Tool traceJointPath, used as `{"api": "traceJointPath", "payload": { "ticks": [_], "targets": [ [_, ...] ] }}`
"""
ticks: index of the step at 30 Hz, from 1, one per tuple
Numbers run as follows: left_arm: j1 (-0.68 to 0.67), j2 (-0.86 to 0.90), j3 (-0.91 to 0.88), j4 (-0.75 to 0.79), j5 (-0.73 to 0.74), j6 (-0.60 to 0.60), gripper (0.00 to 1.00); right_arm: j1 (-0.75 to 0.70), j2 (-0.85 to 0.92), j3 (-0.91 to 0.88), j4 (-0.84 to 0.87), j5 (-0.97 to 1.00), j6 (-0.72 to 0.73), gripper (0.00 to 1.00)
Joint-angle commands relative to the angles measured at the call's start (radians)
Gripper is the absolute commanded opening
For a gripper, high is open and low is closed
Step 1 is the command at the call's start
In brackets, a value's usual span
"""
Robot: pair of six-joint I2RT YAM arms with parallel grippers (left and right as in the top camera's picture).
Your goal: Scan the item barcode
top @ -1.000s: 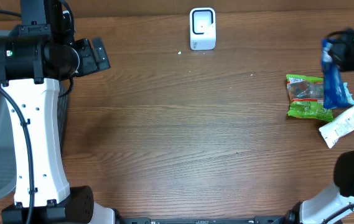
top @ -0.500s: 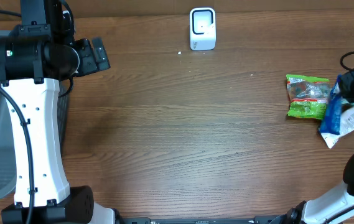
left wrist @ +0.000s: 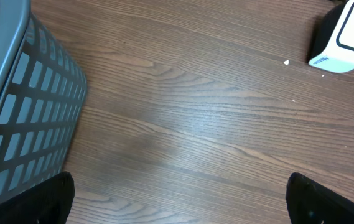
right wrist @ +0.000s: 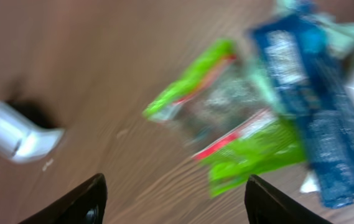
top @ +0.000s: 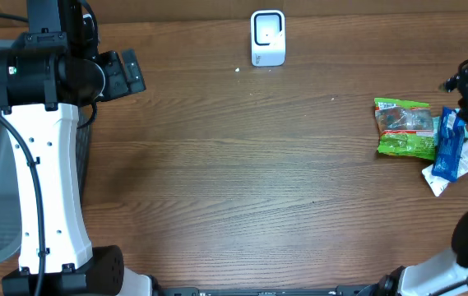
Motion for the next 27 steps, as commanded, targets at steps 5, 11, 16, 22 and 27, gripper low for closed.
{"api": "traceJointPath", "payload": {
  "ticks": [5, 11, 16, 22, 27],
  "targets": [
    [-0.007, -0.003, 0.018, 0.001, -0.006, 0.011, 1.0, 0.151, -0.269, 0.085, -0.105, -0.278, -0.281, 0.7],
    [-0.007, -0.003, 0.018, 0.002, -0.006, 0.011, 1.0, 0.278, -0.36, 0.085, -0.19, -0.277, -0.28, 1.0],
    [-0.006, -0.003, 0.018, 0.002, -0.006, 0.011, 1.0, 0.307, -0.36, 0.084, -0.192, -0.277, -0.28, 1.0],
    [-0.007, -0.003, 0.018, 0.002, -0.006, 0.011, 1.0, 0.307, -0.36, 0.084, -0.191, -0.117, -0.307, 1.0],
    [-0.007, -0.003, 0.018, 0.002, -0.006, 0.011, 1.0, 0.313, -0.36, 0.06, -0.145, 0.019, -0.307, 1.0]
  ]
}}
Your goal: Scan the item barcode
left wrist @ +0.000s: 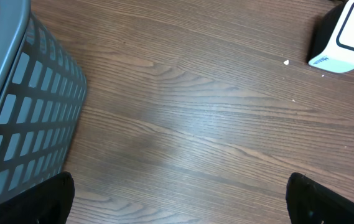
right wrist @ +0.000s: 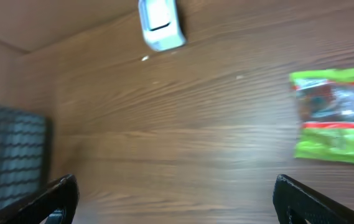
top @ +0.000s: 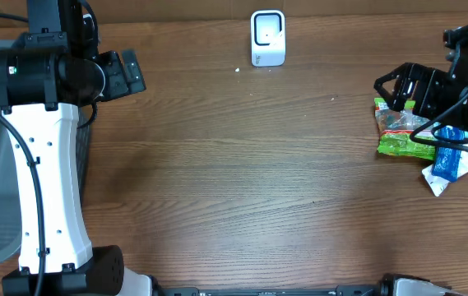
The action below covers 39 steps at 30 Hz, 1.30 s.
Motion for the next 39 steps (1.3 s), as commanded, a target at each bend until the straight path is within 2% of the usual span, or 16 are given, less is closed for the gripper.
{"api": "traceJointPath", "payload": {
  "ticks": [1, 6, 10, 15, 16, 19, 23, 27, 34, 39],
  "targets": [
    [-0.007, -0.003, 0.018, 0.002, -0.006, 0.011, 1.0, 0.017, -0.007, -0.032, 0.078, 0.148, -0.015, 1.0],
    [-0.007, -0.003, 0.019, 0.002, -0.006, 0.011, 1.0, 0.065, -0.129, -0.262, 0.398, 0.264, -0.015, 1.0],
    [-0.007, -0.003, 0.018, 0.002, -0.006, 0.011, 1.0, 0.111, -0.295, -0.549, 0.692, 0.311, -0.015, 1.0],
    [-0.007, -0.003, 0.019, 0.002, -0.006, 0.011, 1.0, 0.161, -0.565, -0.984, 1.077, 0.321, -0.014, 1.0],
    [-0.007, -0.003, 0.018, 0.002, -0.006, 0.011, 1.0, 0.179, -0.663, -1.128, 1.189, 0.337, -0.014, 1.0],
    [-0.007, -0.003, 0.018, 0.002, -0.006, 0.011, 1.0, 0.2, -0.835, -1.347, 1.329, 0.363, -0.014, 1.0],
    [-0.007, -0.003, 0.018, 0.002, -0.006, 0.011, 1.0, 0.208, -1.075, -1.575, 1.39, 0.389, -0.014, 1.0],
    [-0.007, -0.003, 0.018, 0.002, -0.006, 0.011, 1.0, 0.208, -1.228, -1.708, 1.39, 0.392, -0.013, 1.0],
    [-0.007, -0.003, 0.018, 0.002, -0.006, 0.011, 1.0, 0.208, -1.32, -1.82, 1.397, 0.391, -0.006, 1.0],
    [-0.007, -0.003, 0.018, 0.002, -0.006, 0.011, 1.0, 0.208, -1.374, -1.818, 1.321, 0.405, -0.007, 1.0]
  ]
}}
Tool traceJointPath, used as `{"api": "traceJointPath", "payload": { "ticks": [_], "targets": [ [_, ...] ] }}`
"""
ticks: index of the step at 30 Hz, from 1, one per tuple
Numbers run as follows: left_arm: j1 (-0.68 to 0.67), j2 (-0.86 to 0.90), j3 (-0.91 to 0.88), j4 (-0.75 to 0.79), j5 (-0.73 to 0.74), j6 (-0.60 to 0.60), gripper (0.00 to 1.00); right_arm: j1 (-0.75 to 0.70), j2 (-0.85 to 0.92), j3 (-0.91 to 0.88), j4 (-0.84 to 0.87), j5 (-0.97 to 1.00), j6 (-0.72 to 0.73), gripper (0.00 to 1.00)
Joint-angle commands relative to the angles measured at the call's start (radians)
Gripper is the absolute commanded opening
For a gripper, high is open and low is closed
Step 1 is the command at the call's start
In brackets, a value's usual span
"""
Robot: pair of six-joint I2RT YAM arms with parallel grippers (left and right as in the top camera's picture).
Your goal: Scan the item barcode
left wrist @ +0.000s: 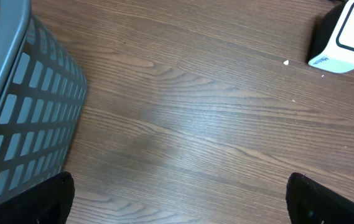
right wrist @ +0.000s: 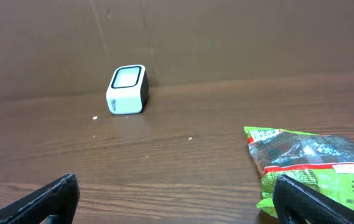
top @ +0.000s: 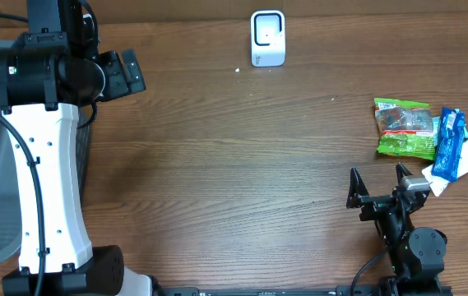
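A white barcode scanner (top: 267,37) stands at the back of the wooden table, also seen as the scanner (right wrist: 127,90) and the scanner (left wrist: 344,34). A green snack bag (top: 404,127) lies at the right, next to a blue packet (top: 448,144) and a white tube (top: 466,159). My right gripper (top: 377,187) sits low near the front right, open and empty, with the green bag (right wrist: 313,165) just ahead of its right finger. At the back left, my left gripper (top: 127,72) hangs open and empty over bare wood.
A grey mesh basket stands at the left edge, and its wall (left wrist: 15,106) is close to my left gripper. The left arm's white link (top: 48,181) stretches along the table's left side.
My right gripper has moved from above the green bag at the right to a low spot near the front edge, below the items. It stays open. The left arm has not moved.
My right gripper was first at the far right edge, close over the green bag and blue packet. It then stood over the green bag, open. Now it is low at the front right, empty, and the items lie where they were.
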Motion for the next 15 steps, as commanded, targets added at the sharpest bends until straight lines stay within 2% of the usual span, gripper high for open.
{"api": "traceJointPath", "payload": {
  "ticks": [1, 15],
  "targets": [
    [-0.007, -0.003, 0.018, 0.002, -0.006, 0.011, 1.0, 0.006, -0.055, -0.01, 0.003, 0.027, 0.002, 1.0],
    [-0.007, -0.003, 0.017, 0.002, -0.006, 0.011, 1.0, 0.006, -0.084, -0.01, 0.005, 0.028, 0.003, 1.0]
  ]
}}
